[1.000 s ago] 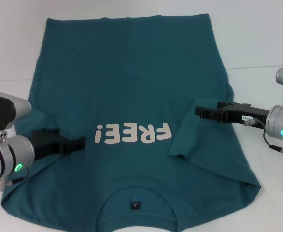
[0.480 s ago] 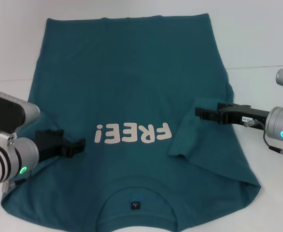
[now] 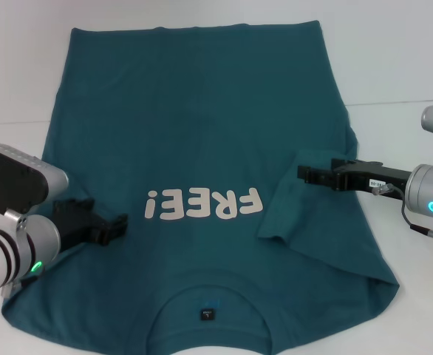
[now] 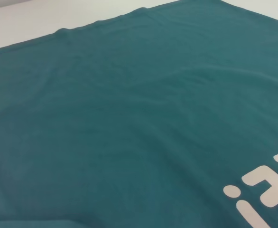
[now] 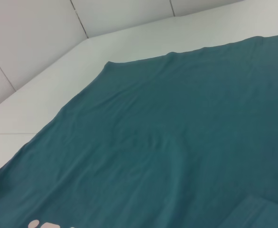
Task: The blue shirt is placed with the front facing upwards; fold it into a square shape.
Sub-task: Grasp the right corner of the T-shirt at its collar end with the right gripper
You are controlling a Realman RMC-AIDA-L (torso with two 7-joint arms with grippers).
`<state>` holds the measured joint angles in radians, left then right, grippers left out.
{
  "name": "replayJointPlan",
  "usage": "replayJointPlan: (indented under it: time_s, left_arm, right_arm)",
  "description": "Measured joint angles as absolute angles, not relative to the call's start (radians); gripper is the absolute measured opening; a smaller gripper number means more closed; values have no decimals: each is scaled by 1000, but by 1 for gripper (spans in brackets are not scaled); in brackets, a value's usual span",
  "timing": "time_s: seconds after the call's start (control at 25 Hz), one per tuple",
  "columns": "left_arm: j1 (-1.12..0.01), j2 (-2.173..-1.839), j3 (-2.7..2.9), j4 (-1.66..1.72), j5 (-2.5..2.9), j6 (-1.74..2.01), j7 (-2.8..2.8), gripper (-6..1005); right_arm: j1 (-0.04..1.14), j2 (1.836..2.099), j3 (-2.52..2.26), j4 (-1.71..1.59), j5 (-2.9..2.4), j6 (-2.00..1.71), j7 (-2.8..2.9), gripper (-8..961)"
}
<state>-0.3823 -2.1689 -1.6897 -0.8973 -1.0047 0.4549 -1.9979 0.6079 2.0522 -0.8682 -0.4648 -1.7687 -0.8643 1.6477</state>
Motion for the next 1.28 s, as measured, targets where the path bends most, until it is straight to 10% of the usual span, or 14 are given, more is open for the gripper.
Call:
replayJointPlan:
  time_s: [1.28]
  left_arm:
    - [-378, -2172, -1635, -877, -1005, 366, -1994, 476]
  right_arm:
    - [601, 2052, -868, -465, -1769, -890, 1649, 941]
